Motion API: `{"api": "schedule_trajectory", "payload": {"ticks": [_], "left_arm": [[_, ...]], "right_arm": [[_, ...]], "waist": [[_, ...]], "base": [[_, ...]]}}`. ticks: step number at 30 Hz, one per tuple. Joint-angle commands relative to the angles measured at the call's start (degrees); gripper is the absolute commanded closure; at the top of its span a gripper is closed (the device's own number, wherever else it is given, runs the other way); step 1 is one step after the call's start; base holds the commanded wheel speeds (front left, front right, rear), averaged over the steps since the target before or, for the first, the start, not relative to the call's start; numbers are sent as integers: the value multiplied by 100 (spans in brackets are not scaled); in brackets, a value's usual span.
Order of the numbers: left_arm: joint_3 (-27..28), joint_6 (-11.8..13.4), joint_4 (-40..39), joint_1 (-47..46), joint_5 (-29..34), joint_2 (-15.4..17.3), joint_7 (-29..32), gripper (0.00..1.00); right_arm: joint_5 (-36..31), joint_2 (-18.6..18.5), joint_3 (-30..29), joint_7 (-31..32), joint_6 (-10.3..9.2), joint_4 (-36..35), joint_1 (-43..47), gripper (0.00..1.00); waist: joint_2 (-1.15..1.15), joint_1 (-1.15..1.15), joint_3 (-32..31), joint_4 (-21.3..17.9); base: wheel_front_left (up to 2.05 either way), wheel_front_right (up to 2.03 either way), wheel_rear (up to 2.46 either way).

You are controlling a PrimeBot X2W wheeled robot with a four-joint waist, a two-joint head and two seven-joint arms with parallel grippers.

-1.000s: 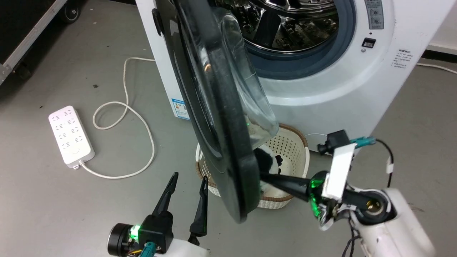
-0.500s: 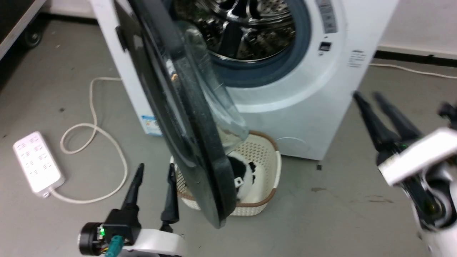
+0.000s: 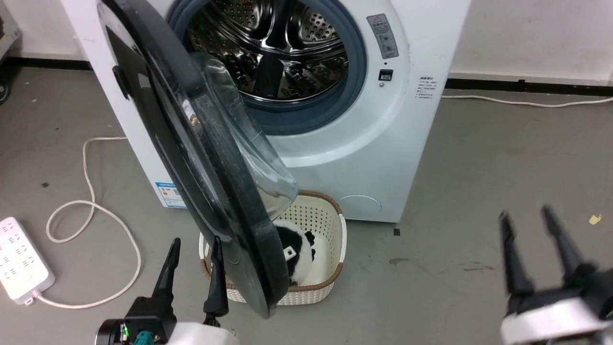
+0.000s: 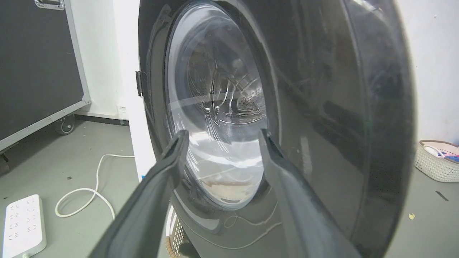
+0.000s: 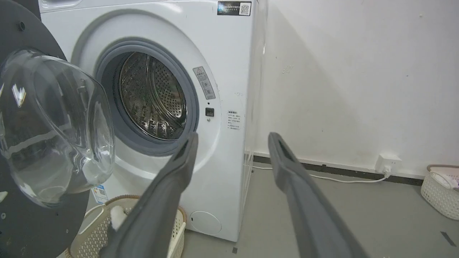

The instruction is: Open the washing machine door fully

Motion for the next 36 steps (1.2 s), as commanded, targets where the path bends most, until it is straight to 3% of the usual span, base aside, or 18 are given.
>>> {"api": "schedule_trajectory", "payload": {"ticks": [1, 6, 16, 17, 18, 26, 32, 36], "left_arm": [[14, -17, 14, 111, -25, 8, -30, 0], [-41, -10, 89, 220, 31, 8, -30, 0], [18, -63, 302, 227, 82, 8, -30, 0], [10, -66, 303, 226, 85, 8, -30, 9], [1, -76, 308, 224, 80, 8, -30, 100], [133, 49, -81, 182, -57, 8, -30, 100], [585, 521, -1078, -28, -298, 8, -30, 100], [827, 657, -1776, -324, -469, 8, -30, 100]], "right_arm": [[-181, 167, 5, -74, -4, -57, 246, 0], [-410, 429, 125, -210, -4, 69, 704, 0], [-409, 572, 168, -271, -4, 110, 778, 0], [-399, 576, 165, -272, -4, 97, 767, 0], [-391, 580, 161, -272, -4, 85, 758, 0], [-377, 593, 148, -273, -4, 99, 732, 0], [-377, 597, 129, -274, -4, 61, 720, 0], [-397, 598, 122, -274, -4, 49, 728, 0]], "waist": [[0, 0, -18, -23], [0, 0, -43, -42], [0, 0, -59, -82], [0, 0, -59, -82], [0, 0, -60, -83], [0, 0, -99, -67], [0, 0, -121, -51], [0, 0, -128, -53]], "base": [[0, 0, 0], [0, 0, 0], [0, 0, 0], [0, 0, 0], [0, 0, 0], [0, 0, 0], [0, 0, 0], [0, 0, 0]]}}
